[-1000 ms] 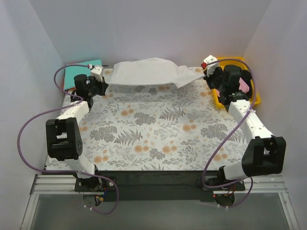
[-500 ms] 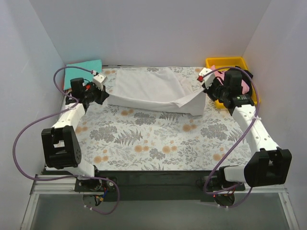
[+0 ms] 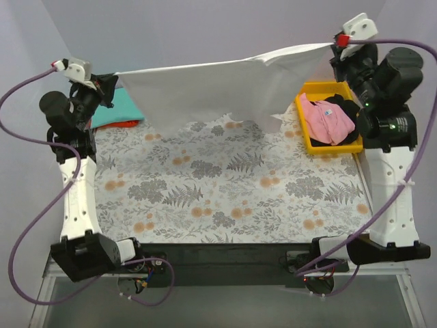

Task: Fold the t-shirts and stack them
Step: Flatten the tshirt out

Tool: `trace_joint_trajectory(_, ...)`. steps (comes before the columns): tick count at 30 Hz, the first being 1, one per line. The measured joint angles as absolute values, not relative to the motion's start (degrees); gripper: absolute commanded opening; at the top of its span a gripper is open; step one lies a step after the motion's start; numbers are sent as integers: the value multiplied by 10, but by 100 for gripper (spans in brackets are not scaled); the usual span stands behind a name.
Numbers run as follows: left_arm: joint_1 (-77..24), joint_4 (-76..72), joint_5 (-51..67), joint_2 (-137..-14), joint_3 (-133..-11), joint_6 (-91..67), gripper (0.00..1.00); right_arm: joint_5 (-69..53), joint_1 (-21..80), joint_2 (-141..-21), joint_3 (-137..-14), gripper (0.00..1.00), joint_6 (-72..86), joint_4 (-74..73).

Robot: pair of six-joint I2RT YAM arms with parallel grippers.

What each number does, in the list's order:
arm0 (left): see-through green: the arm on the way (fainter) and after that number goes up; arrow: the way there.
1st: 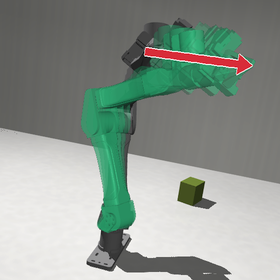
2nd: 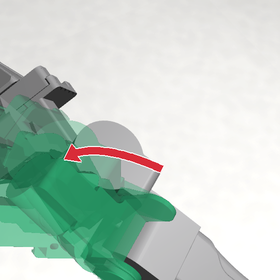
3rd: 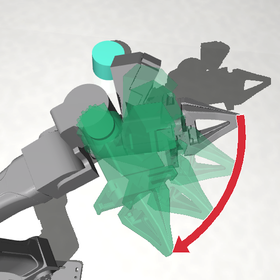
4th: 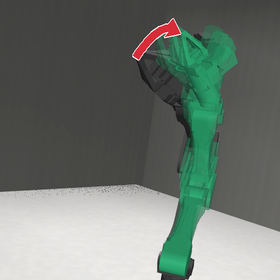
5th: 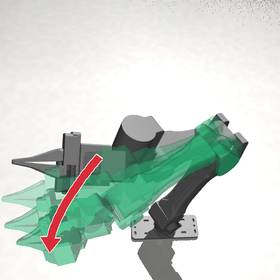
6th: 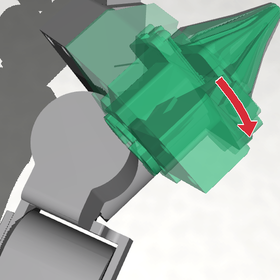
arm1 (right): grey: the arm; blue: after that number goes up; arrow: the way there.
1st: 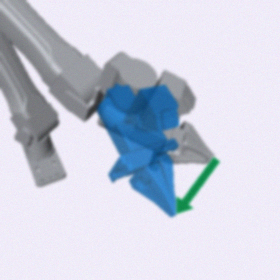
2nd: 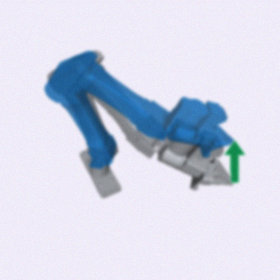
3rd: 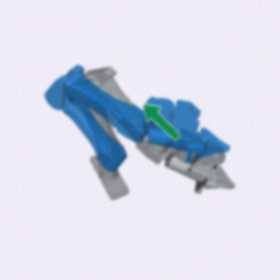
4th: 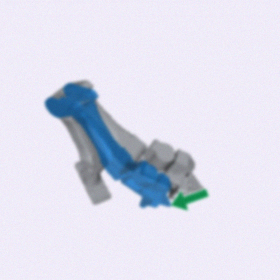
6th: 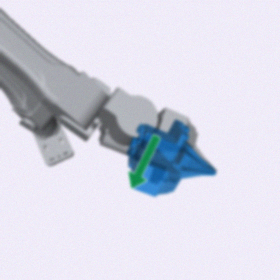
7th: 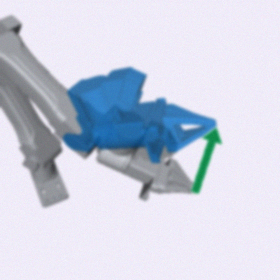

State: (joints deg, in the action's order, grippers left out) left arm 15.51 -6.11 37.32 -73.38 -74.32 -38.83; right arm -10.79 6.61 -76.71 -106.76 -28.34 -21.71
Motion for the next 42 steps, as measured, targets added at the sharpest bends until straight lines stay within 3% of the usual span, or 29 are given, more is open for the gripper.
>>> trace_joint_trajectory(7,152,-146,332,-609,-793,-450,0,-64,64,-681,-1129,1,-260,-180)
trace_joint_trajectory(12,152,-170,324,-631,-842,-446,0,-51,64,-670,-1143,1,-271,-138)
trace_joint_trajectory(27,143,-122,411,-984,-1033,-510,0,-53,65,-940,-1160,1,-246,-131)
trace_joint_trajectory(35,131,-97,369,-1204,-1381,-564,0,-51,69,-1028,-1343,1,-224,-128)
trace_joint_trajectory(39,131,-153,365,-1161,-1323,-572,0,-57,71,-974,-1315,1,-225,-85)
trace_joint_trajectory(42,131,-215,393,-1073,-1160,-555,0,-70,71,-896,-1208,1,-238,-48)
